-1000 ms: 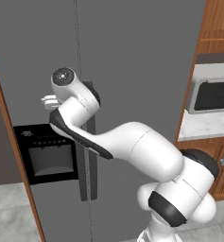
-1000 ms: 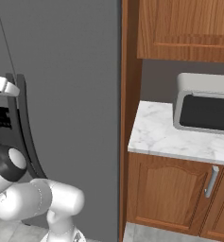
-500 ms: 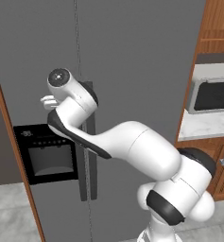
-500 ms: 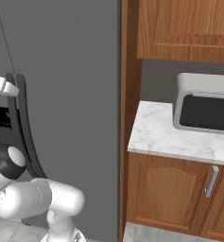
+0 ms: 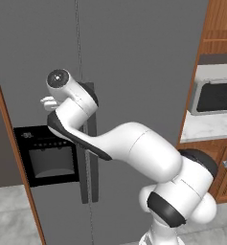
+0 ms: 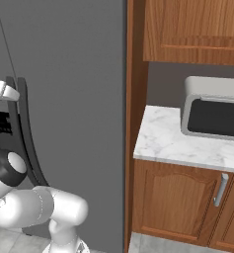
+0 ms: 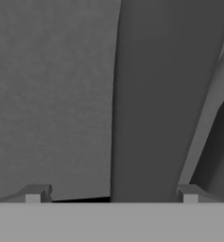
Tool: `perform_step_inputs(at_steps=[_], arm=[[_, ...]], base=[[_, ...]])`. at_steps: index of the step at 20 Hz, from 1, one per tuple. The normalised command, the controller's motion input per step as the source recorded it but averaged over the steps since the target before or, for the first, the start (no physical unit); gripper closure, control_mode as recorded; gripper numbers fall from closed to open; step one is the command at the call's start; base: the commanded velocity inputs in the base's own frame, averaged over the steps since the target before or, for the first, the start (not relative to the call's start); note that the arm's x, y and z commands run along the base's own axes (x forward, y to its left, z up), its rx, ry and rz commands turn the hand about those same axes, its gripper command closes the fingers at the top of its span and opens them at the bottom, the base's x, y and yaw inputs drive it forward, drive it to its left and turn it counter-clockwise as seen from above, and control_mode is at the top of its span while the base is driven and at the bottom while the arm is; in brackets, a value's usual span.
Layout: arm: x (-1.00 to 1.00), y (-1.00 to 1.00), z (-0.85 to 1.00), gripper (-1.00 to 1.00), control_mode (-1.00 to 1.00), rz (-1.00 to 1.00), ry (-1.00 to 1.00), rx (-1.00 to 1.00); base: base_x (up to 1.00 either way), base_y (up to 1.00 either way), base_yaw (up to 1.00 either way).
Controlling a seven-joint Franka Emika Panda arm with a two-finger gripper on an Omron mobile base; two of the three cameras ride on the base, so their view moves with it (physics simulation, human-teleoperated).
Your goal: Open the freezer door, pick up the ice cube tray from the freezer, and place it on the dining counter.
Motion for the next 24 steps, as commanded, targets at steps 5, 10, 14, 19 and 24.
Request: perform_step_inputs(at_steps=[5, 10, 14, 19, 24], arm=[[0.14, 0.0, -0.06, -1.0, -1.0, 0.0, 0.0, 0.0], [0.11, 0.0, -0.09, 1.0, -1.0, 0.0, 0.0, 0.0], [0.04, 0.0, -0.05, 1.0, -1.0, 0.0, 0.0, 0.0], [0.0, 0.0, -0.04, 1.0, -1.0, 0.0, 0.0, 0.0], [0.0, 0.06, -0.01, 1.0, -1.0, -0.01, 0.0, 0.0]], base=[[0.0, 0.0, 0.0], [0.0, 0.0, 0.0], [0.0, 0.0, 0.0], [0.0, 0.0, 0.0], [0.0, 0.0, 0.0]])
